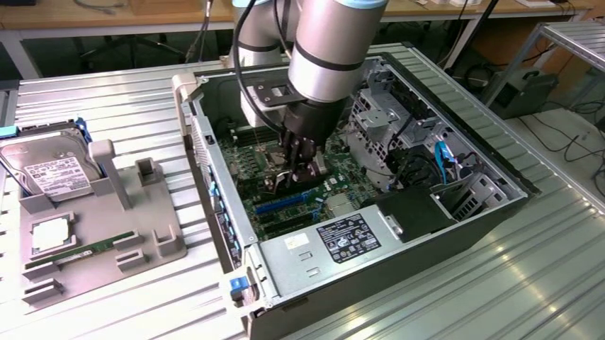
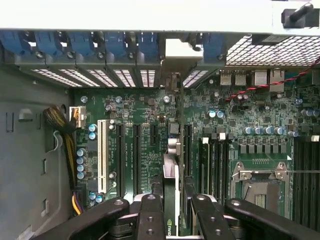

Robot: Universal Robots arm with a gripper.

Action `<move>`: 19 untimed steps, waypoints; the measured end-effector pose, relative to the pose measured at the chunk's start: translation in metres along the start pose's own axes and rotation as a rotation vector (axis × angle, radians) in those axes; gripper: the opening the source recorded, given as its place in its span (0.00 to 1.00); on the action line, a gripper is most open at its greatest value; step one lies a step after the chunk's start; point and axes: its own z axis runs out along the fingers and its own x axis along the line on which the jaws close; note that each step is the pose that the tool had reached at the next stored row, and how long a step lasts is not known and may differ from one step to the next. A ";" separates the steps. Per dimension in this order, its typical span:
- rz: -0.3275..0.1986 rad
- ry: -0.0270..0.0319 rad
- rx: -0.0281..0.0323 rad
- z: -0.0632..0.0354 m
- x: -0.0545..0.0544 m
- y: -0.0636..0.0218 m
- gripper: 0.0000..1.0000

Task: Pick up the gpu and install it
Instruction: 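Insert the gpu into the slot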

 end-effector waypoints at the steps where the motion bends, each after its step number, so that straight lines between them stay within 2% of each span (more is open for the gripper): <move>1: -0.003 0.0004 0.0024 0.0006 0.000 0.0000 0.26; 4: -0.006 0.0031 0.0079 0.0016 -0.001 -0.0001 0.26; 14: 0.022 0.0034 0.0110 0.0043 0.000 0.0005 0.26; 17: 0.023 0.0046 0.0129 0.0099 0.002 0.0019 0.26; 19: 0.021 0.0051 0.0127 0.0188 0.004 0.0015 0.26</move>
